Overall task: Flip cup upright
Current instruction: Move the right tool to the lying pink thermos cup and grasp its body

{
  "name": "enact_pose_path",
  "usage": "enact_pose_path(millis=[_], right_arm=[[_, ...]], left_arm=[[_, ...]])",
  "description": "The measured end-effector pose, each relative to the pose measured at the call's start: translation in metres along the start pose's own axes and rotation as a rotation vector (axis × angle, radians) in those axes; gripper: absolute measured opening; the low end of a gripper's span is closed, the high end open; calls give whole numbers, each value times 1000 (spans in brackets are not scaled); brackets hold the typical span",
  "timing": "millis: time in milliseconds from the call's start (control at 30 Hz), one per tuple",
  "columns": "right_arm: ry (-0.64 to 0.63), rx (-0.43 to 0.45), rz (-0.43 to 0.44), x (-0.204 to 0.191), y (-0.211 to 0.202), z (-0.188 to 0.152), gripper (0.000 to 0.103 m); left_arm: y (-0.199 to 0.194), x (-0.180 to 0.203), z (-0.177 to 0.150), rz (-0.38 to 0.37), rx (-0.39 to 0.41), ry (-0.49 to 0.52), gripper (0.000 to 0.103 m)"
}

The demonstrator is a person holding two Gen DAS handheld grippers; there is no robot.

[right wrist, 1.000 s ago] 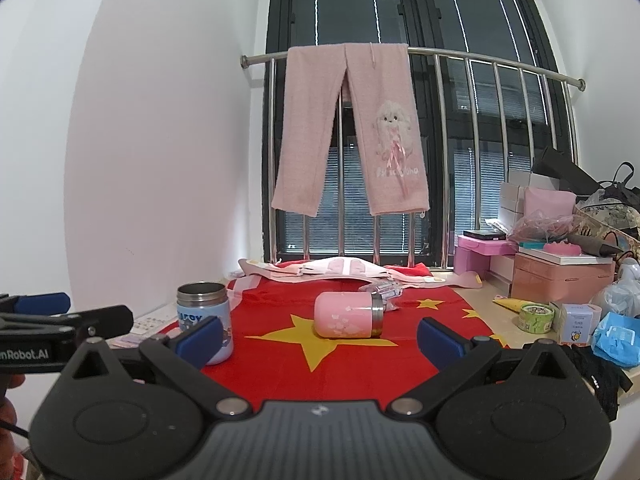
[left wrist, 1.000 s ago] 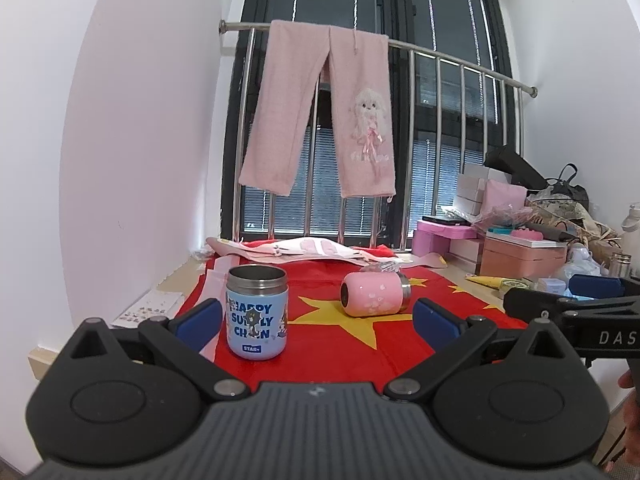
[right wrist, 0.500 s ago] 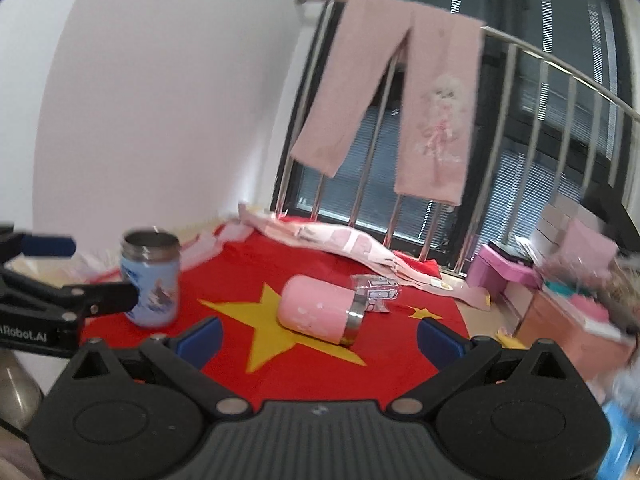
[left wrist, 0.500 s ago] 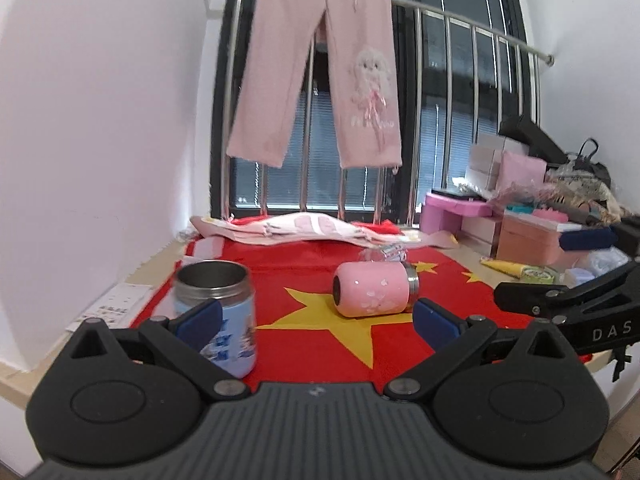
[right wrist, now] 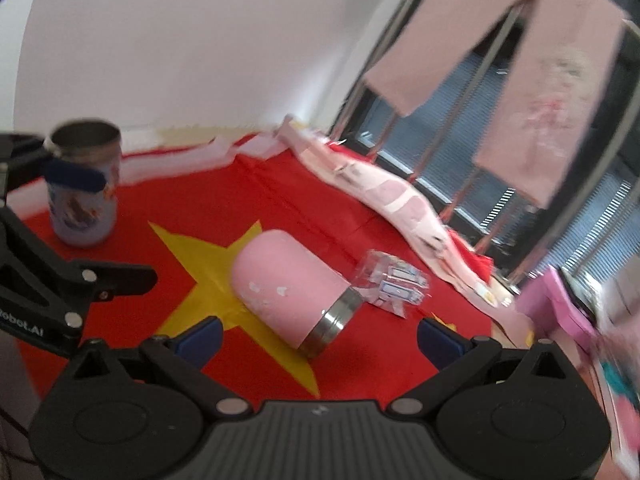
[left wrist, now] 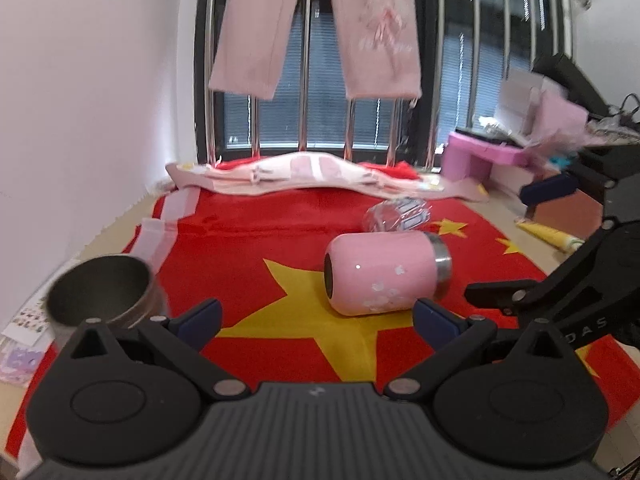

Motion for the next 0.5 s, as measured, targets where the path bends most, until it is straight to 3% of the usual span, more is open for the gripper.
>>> enact_pose_path(millis=[233,500], right_arm=[[-170,-31,163,16,85,12,103],[-408,-58,334,6,141,17,101]], left_arm=[[54,3,8,54,-78,20,103],[90,4,2,34,-177,39,103]])
Point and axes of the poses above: each gripper's, at about its wrist camera, not at the fingertips, and y roughly the way its jaws point, x to its right, z to its top, the point moved 2 cm from there along y, roughly the way its jaws point, and after that the axes turned 13 degrees about -y, right-handed, at the moved point
